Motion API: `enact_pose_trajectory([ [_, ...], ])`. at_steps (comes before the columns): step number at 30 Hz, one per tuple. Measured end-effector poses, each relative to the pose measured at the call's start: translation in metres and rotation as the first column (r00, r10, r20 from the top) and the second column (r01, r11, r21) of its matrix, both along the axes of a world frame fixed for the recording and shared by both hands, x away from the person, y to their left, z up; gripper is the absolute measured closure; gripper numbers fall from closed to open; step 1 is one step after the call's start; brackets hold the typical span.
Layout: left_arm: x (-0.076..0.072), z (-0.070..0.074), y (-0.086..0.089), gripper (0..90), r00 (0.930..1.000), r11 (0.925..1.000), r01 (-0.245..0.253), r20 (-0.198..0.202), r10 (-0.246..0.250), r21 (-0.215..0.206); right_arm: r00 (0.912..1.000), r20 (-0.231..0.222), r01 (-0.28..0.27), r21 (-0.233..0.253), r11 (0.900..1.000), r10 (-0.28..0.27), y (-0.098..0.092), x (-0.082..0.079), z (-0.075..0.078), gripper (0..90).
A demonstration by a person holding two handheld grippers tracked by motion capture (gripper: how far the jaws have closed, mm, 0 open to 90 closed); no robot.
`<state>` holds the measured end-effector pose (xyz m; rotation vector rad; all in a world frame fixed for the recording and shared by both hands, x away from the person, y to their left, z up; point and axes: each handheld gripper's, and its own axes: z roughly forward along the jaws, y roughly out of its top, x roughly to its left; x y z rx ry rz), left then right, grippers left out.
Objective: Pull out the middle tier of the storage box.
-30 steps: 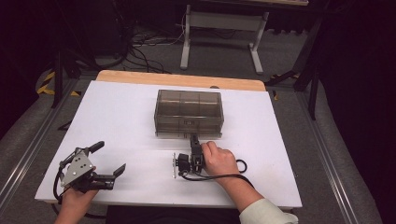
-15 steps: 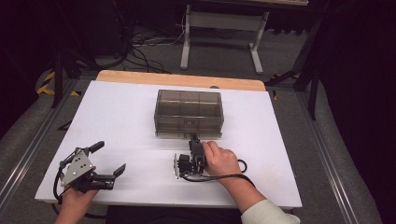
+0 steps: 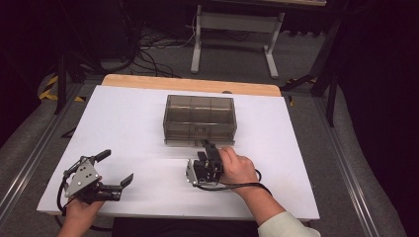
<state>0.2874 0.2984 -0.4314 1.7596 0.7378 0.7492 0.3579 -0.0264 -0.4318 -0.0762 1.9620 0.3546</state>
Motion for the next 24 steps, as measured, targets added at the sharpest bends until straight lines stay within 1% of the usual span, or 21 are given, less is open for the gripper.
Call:
enact_pose_trajectory([
  [1,0.000,0.000,0.000,0.3,1.0000,1.0000,0.000,0.000,0.000,0.001,0.9999,-0.012,-0.004,0.005,1.000,0.004,-0.001,0.000,0.001,46.4],
  [2,-0.001,0.000,-0.001,0.3,1.0000,0.9999,0.005,-0.007,-0.005,-0.011,0.9998,-0.018,-0.010,0.010,1.000,0.010,-0.001,-0.001,0.002,45.8],
  [3,-0.001,0.000,-0.001,0.3,1.0000,0.9999,0.005,-0.007,-0.005,-0.012,0.9995,-0.027,-0.014,0.013,1.000,0.015,-0.002,-0.001,0.004,46.1],
  [4,-0.001,0.000,-0.001,0.3,1.0000,0.9999,0.004,-0.007,-0.004,-0.013,0.9991,-0.041,-0.008,0.021,1.000,0.009,-0.003,-0.001,0.005,45.7],
  [5,0.000,0.000,0.000,0.3,1.0000,1.0000,0.000,0.000,0.000,0.000,0.9989,-0.044,-0.018,0.024,1.000,0.019,-0.003,0.000,0.006,45.3],
  [6,0.000,0.000,0.000,0.3,1.0000,1.0000,0.000,0.000,0.000,0.002,0.9984,-0.053,-0.016,0.028,0.999,0.017,-0.004,0.000,0.008,45.1],
  [8,0.000,0.000,0.000,0.3,1.0000,1.0000,0.000,-0.001,0.000,-0.002,0.9964,-0.078,-0.032,0.025,0.999,0.034,-0.005,0.002,0.012,45.1],
  [10,0.000,0.000,0.000,0.3,1.0000,1.0000,-0.001,0.001,0.001,-0.002,0.9954,-0.090,-0.030,0.045,0.999,0.034,-0.006,0.003,0.015,45.2],
  [13,0.000,-0.001,0.000,0.3,0.9999,0.9998,0.005,-0.010,-0.005,-0.017,0.9911,-0.127,-0.028,0.078,0.997,0.038,-0.009,0.005,0.021,45.3],
  [14,0.000,-0.001,0.000,0.3,0.9999,0.9999,0.011,-0.009,-0.011,-0.013,0.9903,-0.132,-0.031,0.088,0.996,0.042,-0.010,0.005,0.022,45.3],
  [15,0.000,-0.001,-0.001,0.3,0.9999,0.9998,0.006,-0.011,-0.007,-0.019,0.9902,-0.133,-0.029,0.095,0.995,0.042,-0.011,0.005,0.023,45.3],
  [20,0.000,-0.001,-0.001,0.3,0.9999,0.9998,0.008,-0.012,-0.008,-0.017,0.9799,-0.187,-0.044,0.144,0.989,0.071,-0.016,0.006,0.029,44.8],
  [22,0.000,-0.001,-0.001,0.3,0.9999,0.9998,0.009,-0.012,-0.009,-0.017,0.9717,-0.220,-0.049,0.169,0.984,0.086,-0.017,0.006,0.032,43.1],
  [24,0.000,-0.001,-0.001,0.3,0.9999,0.9998,0.009,-0.011,-0.009,-0.016,0.9615,-0.252,-0.063,0.189,0.980,0.110,-0.018,0.006,0.036,41.4],
])
